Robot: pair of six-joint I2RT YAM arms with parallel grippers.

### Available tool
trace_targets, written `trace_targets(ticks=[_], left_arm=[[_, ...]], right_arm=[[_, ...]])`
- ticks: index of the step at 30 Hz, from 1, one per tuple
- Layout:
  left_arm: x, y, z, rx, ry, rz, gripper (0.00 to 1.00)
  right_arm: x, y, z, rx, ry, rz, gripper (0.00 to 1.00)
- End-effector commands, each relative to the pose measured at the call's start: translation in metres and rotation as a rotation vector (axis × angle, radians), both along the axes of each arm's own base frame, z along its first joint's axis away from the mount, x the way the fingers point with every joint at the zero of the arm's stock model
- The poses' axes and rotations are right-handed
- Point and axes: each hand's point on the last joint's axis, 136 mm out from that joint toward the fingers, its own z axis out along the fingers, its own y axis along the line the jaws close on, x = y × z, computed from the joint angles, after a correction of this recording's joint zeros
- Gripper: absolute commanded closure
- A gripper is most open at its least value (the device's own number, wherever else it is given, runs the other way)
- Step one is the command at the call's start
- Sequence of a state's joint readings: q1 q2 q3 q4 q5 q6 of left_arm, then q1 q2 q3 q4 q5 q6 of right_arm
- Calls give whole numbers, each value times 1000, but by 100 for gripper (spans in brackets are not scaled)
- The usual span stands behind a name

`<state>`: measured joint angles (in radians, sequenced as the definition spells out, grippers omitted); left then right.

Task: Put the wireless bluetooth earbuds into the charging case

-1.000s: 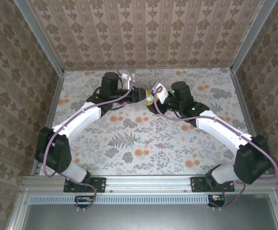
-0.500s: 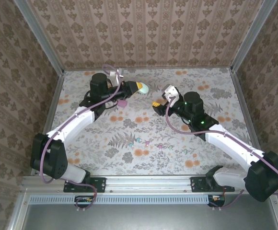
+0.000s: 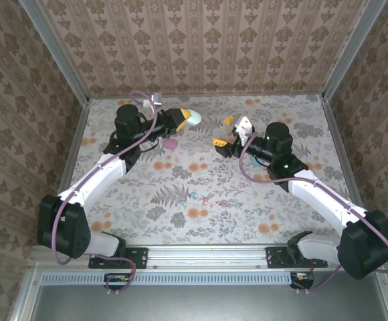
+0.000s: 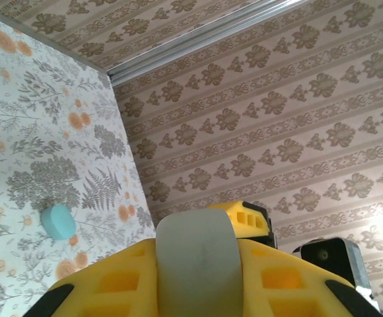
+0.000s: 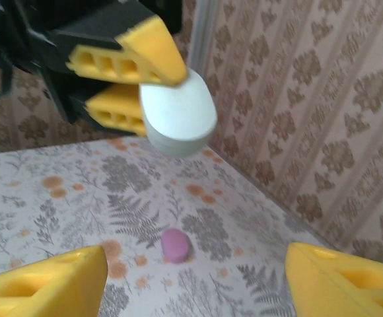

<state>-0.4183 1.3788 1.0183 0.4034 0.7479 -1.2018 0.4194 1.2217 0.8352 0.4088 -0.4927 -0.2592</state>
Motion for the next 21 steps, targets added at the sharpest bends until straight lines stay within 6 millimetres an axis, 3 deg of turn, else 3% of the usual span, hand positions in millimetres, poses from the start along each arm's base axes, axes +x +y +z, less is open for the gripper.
trace_targets(ticks=[1,8,9,16,21], left_arm=[[-9,1,23,-63,-34,-11,86],[-16,-2,27,-80,-28,-29,86],[-17,-2,27,-78,-29,-31,86],[-19,-3,29,-84,-36,-38,86],[-19,-3,29,-84,-33,-37,86]], right_arm=[[-3,18,24,24,-97,83,27],[24,30,42,84,-125,64,28],[29,35,37,87,-112,78,28],[36,62,36,103,-89,178,36],[39,66,42,130,-107,187,38]])
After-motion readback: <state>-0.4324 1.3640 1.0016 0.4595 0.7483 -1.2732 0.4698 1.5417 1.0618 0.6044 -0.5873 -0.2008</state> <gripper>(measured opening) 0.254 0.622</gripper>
